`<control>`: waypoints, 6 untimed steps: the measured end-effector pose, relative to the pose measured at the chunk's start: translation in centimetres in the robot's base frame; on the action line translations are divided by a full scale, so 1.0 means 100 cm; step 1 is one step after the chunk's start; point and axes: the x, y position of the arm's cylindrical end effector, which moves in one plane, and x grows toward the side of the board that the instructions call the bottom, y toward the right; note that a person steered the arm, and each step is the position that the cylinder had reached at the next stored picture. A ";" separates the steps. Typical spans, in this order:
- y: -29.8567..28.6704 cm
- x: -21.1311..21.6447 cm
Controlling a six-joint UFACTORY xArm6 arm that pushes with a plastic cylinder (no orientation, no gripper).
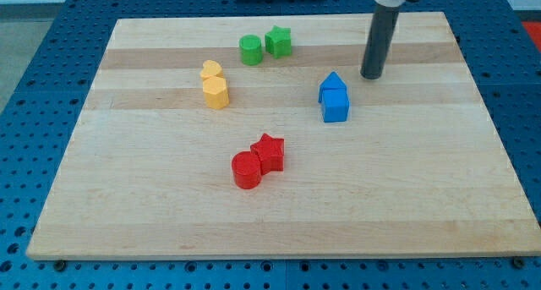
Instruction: Point at green star
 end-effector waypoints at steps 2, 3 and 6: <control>-0.013 -0.049; -0.016 -0.080; -0.105 -0.105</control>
